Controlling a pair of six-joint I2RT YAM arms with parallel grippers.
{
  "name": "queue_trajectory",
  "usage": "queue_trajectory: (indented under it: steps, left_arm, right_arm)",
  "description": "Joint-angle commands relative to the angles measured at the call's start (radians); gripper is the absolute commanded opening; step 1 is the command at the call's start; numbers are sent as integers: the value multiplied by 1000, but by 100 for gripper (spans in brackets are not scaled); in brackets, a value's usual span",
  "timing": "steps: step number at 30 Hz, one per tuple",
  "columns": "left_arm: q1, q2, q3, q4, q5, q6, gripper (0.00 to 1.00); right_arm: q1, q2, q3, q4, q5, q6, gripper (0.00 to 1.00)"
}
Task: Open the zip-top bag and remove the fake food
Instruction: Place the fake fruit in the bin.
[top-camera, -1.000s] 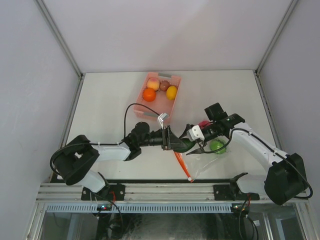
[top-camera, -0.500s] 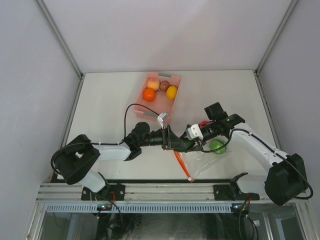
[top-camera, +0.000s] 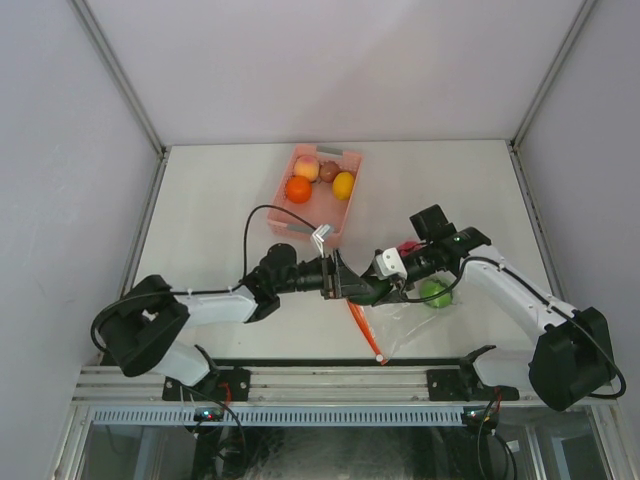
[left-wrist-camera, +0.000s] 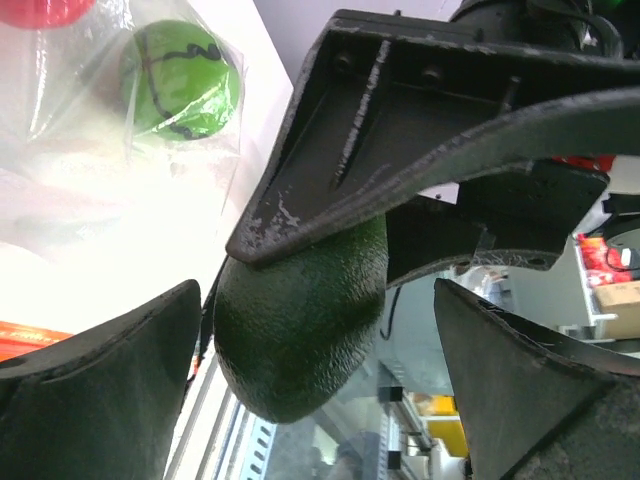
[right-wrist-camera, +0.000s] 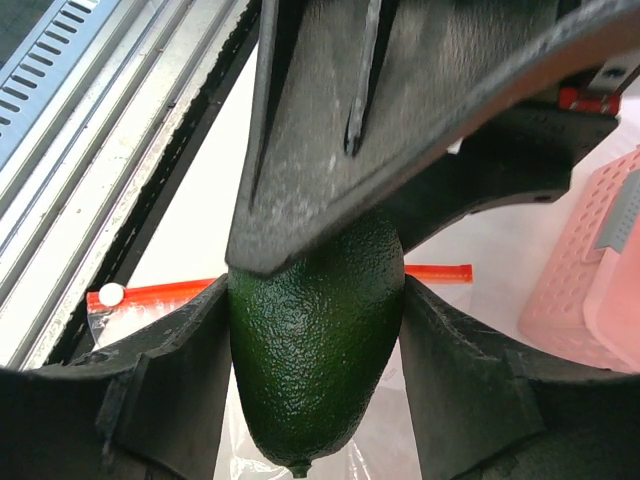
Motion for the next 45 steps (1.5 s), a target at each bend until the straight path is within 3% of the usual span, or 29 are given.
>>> queue_trajectory:
  steps: [1, 6, 9, 16, 22, 27, 30, 37, 45]
  left_arm:
    - [5, -122, -15, -124, -45, 138, 100]
    - [21, -247, -8, -372, -127, 308, 100]
    - [38, -325, 7, -542, -192, 408, 100]
    - [109, -535, 72, -876, -357, 611, 100]
    - [173, -659, 149, -1096, -463, 738, 100]
    - [187, -747, 213, -1276, -704, 807, 100]
    - [190, -803, 218, -1340, -822, 856, 100]
    - [192, -821, 203, -1387, -921, 973, 100]
    - [214, -782, 162, -1355, -911, 1007, 100]
  right_arm:
    - [-17, -4, 46, -51, -38, -40, 8]
    - [-43, -6, 66, -108, -59, -86, 6]
    - [-67, -13, 73, -131, -75, -106, 0]
    - [-115, -5, 96, -183, -84, -153, 0]
    - [-133, -9, 115, -129, -64, -52, 0]
    - [-138, -10, 118, 5, -34, 84, 0]
    - [-135, 1, 126, 115, 1, 211, 0]
    - [-74, 116, 264, 261, 165, 451, 0]
    - [6, 339, 510, 289, 289, 641, 0]
